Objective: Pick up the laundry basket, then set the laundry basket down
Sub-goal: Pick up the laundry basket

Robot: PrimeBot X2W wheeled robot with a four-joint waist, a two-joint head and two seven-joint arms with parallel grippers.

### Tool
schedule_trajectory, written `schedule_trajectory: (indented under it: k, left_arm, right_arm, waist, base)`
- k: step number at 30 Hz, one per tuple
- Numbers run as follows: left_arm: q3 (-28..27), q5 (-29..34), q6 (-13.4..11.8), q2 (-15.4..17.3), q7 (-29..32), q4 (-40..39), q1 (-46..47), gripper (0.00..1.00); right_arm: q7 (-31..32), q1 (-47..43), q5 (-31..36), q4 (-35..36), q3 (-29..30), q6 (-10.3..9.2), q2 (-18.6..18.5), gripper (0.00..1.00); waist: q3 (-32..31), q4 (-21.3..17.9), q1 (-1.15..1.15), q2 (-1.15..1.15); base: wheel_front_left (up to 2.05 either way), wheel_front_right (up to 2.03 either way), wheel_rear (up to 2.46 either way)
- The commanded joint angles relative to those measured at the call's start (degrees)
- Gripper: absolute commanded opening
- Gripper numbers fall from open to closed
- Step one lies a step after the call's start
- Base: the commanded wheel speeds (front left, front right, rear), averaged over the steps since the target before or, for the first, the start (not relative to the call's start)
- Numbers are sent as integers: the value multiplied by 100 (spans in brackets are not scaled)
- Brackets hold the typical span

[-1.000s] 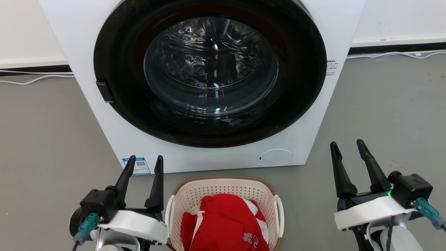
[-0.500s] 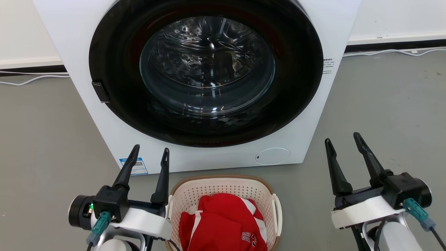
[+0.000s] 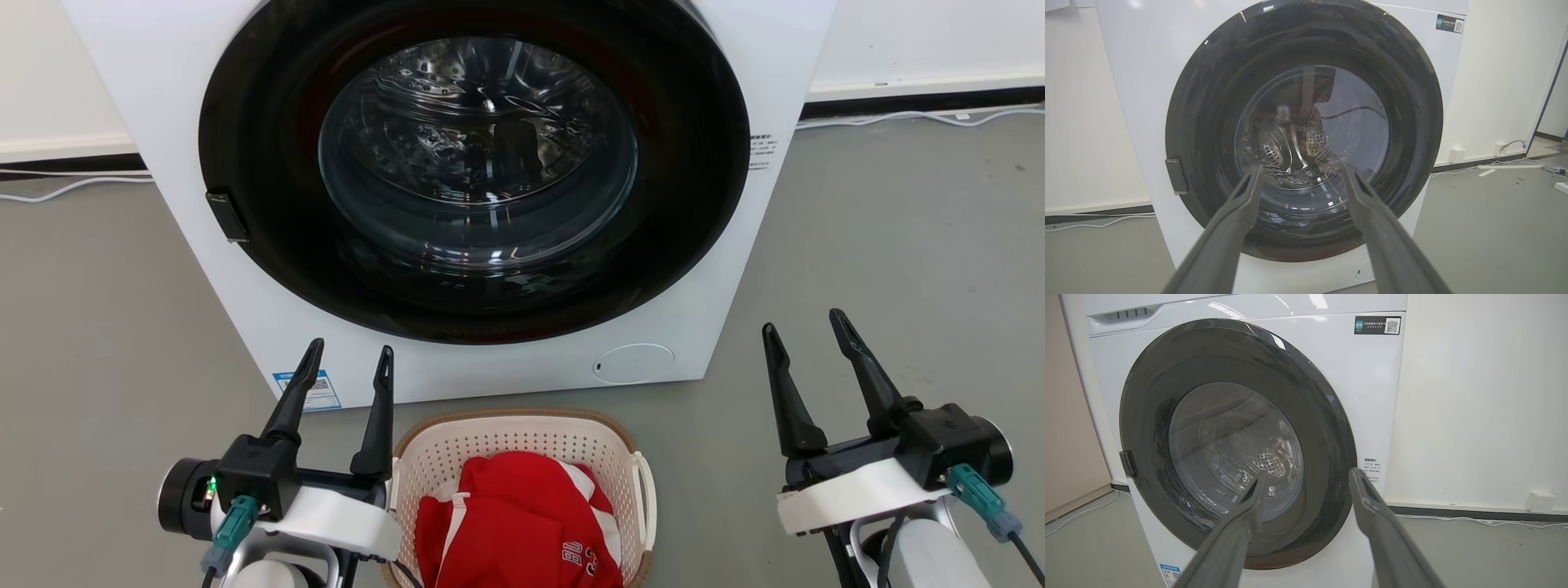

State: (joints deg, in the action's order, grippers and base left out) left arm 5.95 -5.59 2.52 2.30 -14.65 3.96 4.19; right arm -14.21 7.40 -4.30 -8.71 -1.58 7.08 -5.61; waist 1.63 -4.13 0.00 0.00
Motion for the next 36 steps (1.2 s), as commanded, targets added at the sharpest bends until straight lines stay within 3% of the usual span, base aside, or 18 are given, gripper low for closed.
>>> schedule_trajectory:
  k: [1, 16, 27, 36]
  left_arm:
    - [-180, 2, -41, 58, -35, -146, 273, 100]
    - [-217, -167, -101, 58, -35, -54, 453, 100]
    - [-318, -252, -142, 58, -35, 77, 805, 100]
    - [-582, -227, -24, 58, -35, 576, 1203, 100]
  right_arm:
    - [-79, 222, 25, 161, -86, 41, -12, 100]
    - [-79, 338, -319, 27, 58, 41, 52, 100]
    - [-79, 611, -484, -246, 28, 41, 35, 100]
    - [-79, 1036, -671, -748, -129, 41, 51, 100]
  waist:
    - [14, -10, 0, 0]
    - [522, -89, 0, 0]
    - [1367, -54, 0, 0]
    - [2137, -100, 0, 0]
  base:
    - [0, 0, 0]
    - [0, 0, 0]
    - [0, 0, 0]
    - [0, 0, 0]
